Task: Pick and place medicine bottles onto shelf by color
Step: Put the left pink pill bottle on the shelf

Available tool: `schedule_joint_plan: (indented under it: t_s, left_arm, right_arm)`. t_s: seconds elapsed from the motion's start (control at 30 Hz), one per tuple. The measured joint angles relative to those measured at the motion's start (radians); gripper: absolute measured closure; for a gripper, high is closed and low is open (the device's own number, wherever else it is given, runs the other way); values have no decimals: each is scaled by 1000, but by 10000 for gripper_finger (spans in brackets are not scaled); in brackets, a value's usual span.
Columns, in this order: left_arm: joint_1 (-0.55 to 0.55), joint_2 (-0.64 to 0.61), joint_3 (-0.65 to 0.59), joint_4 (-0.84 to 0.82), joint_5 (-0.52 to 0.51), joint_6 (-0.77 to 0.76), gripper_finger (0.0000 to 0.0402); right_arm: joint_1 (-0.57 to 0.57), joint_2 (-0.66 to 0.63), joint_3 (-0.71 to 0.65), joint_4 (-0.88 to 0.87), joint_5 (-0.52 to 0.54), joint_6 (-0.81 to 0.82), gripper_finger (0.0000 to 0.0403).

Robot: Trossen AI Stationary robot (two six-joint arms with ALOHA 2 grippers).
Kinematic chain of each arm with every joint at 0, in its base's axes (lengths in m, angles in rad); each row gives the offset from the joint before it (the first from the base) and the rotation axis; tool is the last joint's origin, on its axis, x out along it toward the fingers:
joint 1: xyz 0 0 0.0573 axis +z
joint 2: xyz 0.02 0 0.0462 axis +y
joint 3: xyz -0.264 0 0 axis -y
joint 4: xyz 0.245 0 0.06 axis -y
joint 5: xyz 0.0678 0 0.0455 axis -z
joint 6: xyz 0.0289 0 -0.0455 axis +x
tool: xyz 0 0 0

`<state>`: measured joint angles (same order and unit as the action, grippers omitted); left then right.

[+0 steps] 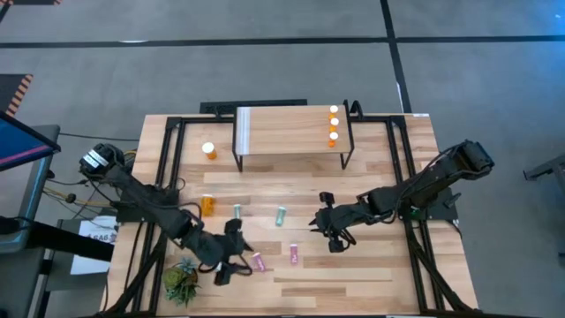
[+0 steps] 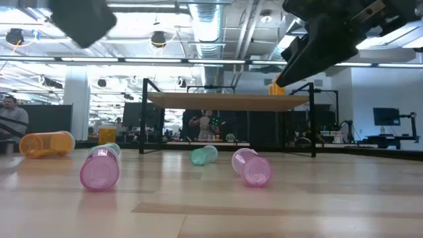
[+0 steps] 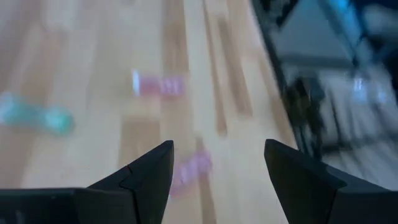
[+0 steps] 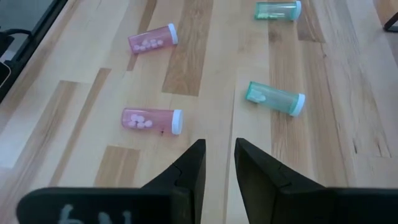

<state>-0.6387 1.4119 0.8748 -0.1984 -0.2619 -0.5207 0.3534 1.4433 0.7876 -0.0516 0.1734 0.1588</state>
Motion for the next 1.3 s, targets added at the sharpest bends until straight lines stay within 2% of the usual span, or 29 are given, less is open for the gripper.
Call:
schedule_joint_plan:
  t_s: [0.2, 0.37, 0.47, 0.8, 1.13, 1.3]
  left_arm:
    - [-38, -6, 161, -422, -12, -160, 164]
    - [-73, -6, 186, -515, 27, -213, 164]
    - [-100, -4, 165, -523, 45, -258, 164]
    - [-231, -4, 92, -514, -20, -418, 164]
    - [-249, -3, -38, -358, -31, -443, 164]
    - [-249, -3, -64, -339, -34, -443, 164]
  right_arm:
    - [-3, 0, 0, 2, 0, -1, 296]
    - [-2, 0, 0, 2, 1, -1, 296]
    - [-2, 1, 0, 2, 1, -1, 296]
    - [-2, 1, 0, 3, 1, -1, 296]
    - [-2, 1, 0, 6, 1, 0, 296]
    - [-2, 1, 0, 6, 1, -1, 296]
